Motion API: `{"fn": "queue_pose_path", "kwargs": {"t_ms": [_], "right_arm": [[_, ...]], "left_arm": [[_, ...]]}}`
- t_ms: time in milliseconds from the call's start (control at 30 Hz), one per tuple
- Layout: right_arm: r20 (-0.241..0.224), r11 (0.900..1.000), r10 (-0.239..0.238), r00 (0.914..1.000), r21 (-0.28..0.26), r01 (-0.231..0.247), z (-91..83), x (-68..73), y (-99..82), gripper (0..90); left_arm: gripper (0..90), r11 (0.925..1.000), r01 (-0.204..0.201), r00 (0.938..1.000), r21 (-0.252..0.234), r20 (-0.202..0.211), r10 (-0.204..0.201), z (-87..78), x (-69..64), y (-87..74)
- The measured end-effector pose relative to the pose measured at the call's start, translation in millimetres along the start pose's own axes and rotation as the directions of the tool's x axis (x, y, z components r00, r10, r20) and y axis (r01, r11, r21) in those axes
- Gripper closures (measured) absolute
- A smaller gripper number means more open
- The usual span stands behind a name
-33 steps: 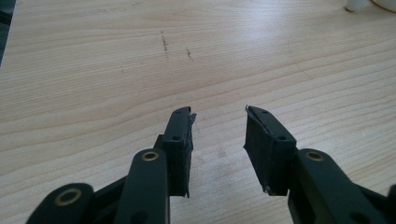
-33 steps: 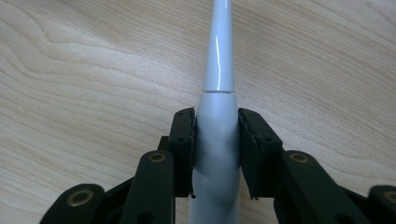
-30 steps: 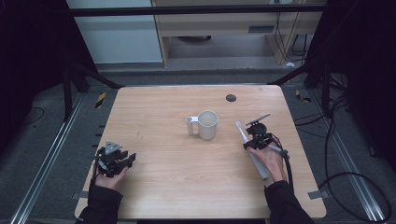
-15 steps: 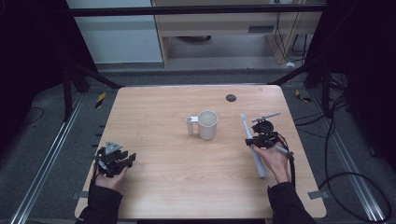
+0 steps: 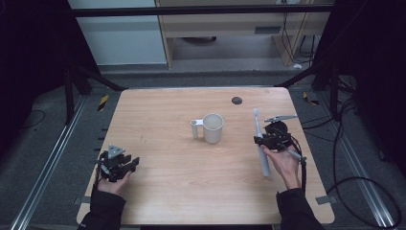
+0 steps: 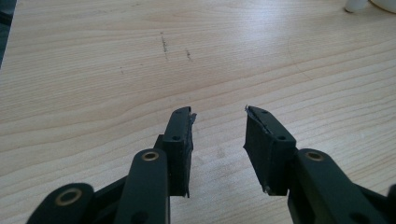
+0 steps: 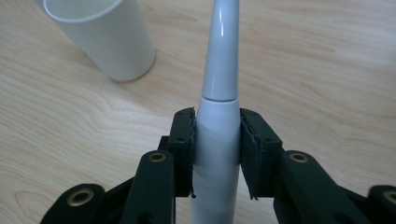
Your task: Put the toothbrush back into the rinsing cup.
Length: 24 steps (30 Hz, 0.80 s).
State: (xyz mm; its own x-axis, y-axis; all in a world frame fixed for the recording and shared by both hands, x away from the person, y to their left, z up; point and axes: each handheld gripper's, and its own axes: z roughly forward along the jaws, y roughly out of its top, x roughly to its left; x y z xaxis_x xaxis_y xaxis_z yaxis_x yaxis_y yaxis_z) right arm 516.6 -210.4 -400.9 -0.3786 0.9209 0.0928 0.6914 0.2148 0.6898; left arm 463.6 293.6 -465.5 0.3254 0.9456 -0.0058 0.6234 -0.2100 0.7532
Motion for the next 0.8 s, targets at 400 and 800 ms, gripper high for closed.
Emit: {"fn": "queue_pose_path", "kwargs": {"t_ms": [400, 800], "right_arm": [[-0.003, 0.9715, 0.008, 1.0, -0.237, -0.008, -16.0, 5.4, 6.7, 67.9], [0.004, 0.9014, 0.031, 0.9995, -0.432, -0.026, -21.7, 19.8, 19.9, 67.9]], "left_arm": [[60.5, 1.0, -0.003, 1.0, -0.007, -0.004, 0.003, -0.1, -0.6, 0.0], [58.6, 0.9998, -0.009, 0.9999, -0.015, -0.011, 0.009, 0.6, -1.1, -0.6]]}}
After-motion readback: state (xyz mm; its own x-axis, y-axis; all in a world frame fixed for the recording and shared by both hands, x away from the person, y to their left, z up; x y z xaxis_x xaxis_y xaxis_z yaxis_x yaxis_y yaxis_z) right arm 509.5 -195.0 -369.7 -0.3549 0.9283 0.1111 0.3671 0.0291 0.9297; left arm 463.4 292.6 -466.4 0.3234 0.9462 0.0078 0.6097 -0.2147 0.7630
